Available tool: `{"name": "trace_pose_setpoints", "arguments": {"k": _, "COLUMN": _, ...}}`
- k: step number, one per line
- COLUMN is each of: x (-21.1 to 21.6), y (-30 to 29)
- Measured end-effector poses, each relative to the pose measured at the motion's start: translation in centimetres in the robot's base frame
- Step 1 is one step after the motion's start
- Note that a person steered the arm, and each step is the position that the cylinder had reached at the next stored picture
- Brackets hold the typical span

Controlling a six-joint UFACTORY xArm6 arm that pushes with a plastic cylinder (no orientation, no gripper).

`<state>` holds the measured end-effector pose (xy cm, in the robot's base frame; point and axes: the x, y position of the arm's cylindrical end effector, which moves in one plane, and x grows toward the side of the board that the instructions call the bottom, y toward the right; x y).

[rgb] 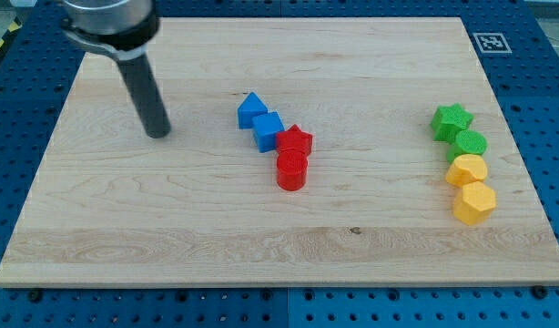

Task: Adjust the blue blocks above the red blocks

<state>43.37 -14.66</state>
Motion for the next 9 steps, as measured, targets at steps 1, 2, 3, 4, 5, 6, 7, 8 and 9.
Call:
{"name": "trace_pose_setpoints", "arguments": {"k": 1, "x": 0.0, "y": 2.9}}
{"name": "trace_pose_setpoints", "arguments": {"k": 2, "x": -0.5, "y": 4.6}}
{"name": "trace_pose_setpoints", "arguments": {"k": 3, "x": -0.6, "y": 6.1}}
{"name": "trace_pose_setpoints", "arguments": {"k": 4, "x": -0.8, "y": 7.6}}
{"name": "trace_pose_setpoints", "arguments": {"k": 5, "x": -1.1, "y": 9.5}}
{"name": "trace_pose_setpoints", "arguments": {"k": 6, "x": -1.3, "y": 10.1}}
{"name": "trace_pose_setpoints", "arguments": {"k": 7, "x": -1.3, "y": 9.2}}
{"name": "trace_pose_setpoints", "arguments": {"k": 8, "x": -1.2, "y": 9.1}}
{"name": "trace_pose_setpoints", "arguments": {"k": 9, "x": -0.4, "y": 9.2}}
